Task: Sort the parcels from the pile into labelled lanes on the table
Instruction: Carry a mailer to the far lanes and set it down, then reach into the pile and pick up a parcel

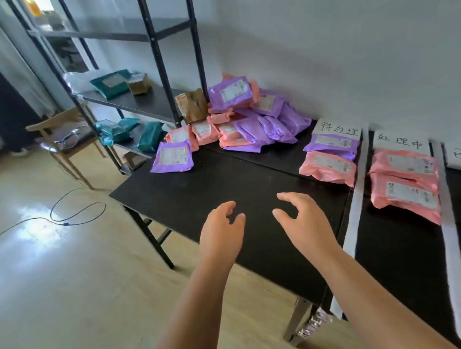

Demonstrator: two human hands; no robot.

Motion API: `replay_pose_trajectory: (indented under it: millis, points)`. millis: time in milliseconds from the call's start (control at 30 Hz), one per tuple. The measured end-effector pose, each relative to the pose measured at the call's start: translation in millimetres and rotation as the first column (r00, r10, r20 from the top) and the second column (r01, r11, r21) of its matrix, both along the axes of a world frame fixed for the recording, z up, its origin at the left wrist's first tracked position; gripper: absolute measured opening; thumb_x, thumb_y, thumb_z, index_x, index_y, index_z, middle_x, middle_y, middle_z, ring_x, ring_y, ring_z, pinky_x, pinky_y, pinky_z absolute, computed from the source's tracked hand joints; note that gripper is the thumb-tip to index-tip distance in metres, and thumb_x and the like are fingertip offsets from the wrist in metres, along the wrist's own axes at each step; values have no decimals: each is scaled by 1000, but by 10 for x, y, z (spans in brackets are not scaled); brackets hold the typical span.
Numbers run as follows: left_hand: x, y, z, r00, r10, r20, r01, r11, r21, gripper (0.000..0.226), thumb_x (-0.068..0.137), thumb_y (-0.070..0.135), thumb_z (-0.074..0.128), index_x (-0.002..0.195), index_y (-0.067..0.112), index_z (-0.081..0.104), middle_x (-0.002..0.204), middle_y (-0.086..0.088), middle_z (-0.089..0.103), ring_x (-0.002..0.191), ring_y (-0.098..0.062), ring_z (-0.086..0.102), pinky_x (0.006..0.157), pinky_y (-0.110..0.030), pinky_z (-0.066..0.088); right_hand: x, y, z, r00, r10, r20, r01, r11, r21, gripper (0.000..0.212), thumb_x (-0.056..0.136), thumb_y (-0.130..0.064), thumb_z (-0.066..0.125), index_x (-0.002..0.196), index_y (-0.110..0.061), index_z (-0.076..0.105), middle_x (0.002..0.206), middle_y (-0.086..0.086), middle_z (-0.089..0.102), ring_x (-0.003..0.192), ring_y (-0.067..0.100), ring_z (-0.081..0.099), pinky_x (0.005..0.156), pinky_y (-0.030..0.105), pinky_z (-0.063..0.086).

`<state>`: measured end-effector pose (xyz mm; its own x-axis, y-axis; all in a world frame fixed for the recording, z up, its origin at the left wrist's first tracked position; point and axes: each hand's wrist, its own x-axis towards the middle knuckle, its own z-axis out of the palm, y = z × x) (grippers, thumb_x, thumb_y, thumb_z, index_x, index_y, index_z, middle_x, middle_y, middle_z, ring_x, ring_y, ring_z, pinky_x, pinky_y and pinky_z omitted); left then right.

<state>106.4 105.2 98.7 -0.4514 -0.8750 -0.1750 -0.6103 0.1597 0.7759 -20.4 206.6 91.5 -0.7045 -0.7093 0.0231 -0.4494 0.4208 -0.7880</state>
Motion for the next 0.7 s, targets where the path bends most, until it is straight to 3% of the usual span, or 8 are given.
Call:
replay_pose_trajectory:
  millis: [267, 367, 467, 600, 700]
  points:
    - [244, -844, -131, 997, 76, 27, -76, 997, 15, 45, 99, 27, 56, 144, 24, 48, 139, 3, 55, 120, -14, 57, 98, -30, 46, 77, -1014, -94, 996, 80, 39, -81, 996, 24, 38, 97, -27, 62, 135, -25, 57, 139, -8, 51, 127, 6, 47, 93, 19, 34]
    - [184, -1316, -190, 994, 98, 45, -98, 995, -5, 44, 99, 28, 56, 143, 25, 49, 138, 2, 56, 116, -13, 58, 90, -24, 43, 21, -1518, -168, 992, 104, 71, -104, 995, 5, 39, 97, -27, 61, 136, -26, 56, 140, -9, 50, 119, 1, 45, 91, 20, 35]
    - [88, -1771, -217, 992, 107, 63, -107, 994, -6, 44, 99, 29, 55, 142, 26, 50, 137, 4, 56, 105, -9, 60, 82, -20, 43, -89, -1992, -229, 988, 116, 98, -117, 993, 11, 40, 98, -27, 61, 137, -25, 55, 141, -7, 50, 127, 7, 47, 94, 21, 36]
    - [-20, -2288, -274, 988, 114, 102, -115, 993, 5, 44, 98, 31, 56, 142, 27, 50, 136, 4, 56, 111, -13, 60, 91, -34, 55, -237, -2553, -306, 984, 127, 122, -134, 990, 53, 40, 98, -27, 60, 138, -26, 54, 141, -6, 50, 129, 9, 47, 91, 22, 36]
    - [-57, -2599, -377, 983, 152, 98, -156, 987, 29, 44, 98, 29, 57, 142, 26, 50, 136, 3, 57, 112, -14, 60, 95, -37, 54, -326, -2910, -383, 983, 136, 120, -146, 986, 77, 40, 98, -27, 59, 138, -26, 53, 141, -5, 51, 129, 10, 48, 89, 22, 36]
